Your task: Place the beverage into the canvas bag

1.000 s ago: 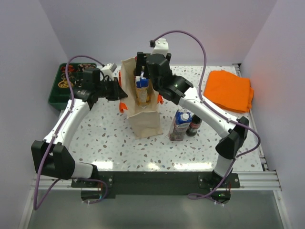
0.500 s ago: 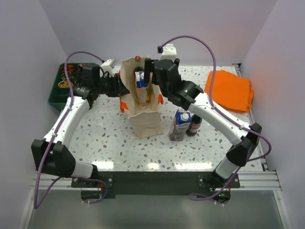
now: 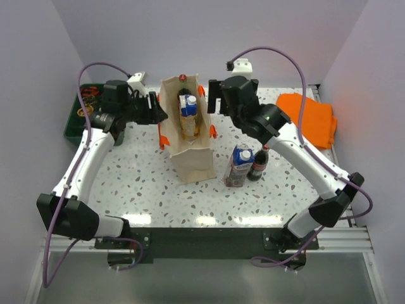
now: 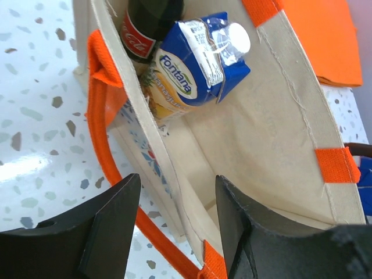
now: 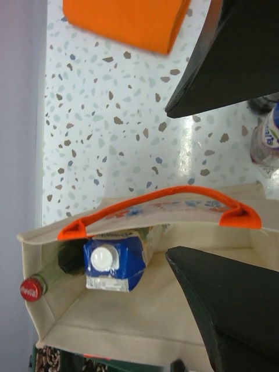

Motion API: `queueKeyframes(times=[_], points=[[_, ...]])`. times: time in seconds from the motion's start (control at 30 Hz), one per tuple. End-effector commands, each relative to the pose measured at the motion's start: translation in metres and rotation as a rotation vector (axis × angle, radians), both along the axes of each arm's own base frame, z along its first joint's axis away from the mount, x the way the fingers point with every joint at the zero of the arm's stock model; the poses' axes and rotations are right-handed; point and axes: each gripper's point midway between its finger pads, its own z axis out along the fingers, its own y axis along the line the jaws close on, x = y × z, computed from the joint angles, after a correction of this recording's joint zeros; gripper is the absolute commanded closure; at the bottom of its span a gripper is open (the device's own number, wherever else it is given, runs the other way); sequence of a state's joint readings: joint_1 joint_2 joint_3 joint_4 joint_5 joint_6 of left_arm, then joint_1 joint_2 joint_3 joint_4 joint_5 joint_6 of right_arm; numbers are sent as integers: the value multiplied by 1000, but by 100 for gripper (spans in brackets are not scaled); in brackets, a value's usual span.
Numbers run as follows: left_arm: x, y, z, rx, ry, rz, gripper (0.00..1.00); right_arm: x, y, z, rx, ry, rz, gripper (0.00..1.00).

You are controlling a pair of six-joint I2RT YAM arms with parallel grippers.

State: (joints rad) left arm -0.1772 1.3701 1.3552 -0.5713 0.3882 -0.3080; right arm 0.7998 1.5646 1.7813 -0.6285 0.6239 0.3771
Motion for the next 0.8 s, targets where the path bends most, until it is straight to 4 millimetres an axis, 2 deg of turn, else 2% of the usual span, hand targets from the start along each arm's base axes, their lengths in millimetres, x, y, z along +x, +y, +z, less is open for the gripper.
queueKeyframes(times=[0.0,0.17,0.3,0.43,0.6,0.77], points=[[0,18,37,63,-100,78,40,-17,-37,16,13,40,-20,3],[-1,31,45,107,-99,137,39,-29,-71,16,-34,81,-61,3],[-2,35,61,111,-116,163,38,-44,-95,1,-98,152,-90,4],[-2,35,69,106,-124,166,37,-62,-109,-17,-122,211,-109,5],[-3,32,67,97,-114,152,37,-86,-137,-37,-158,284,-187,5],[-5,25,62,66,-111,121,36,-98,-151,-55,-170,344,-218,4]])
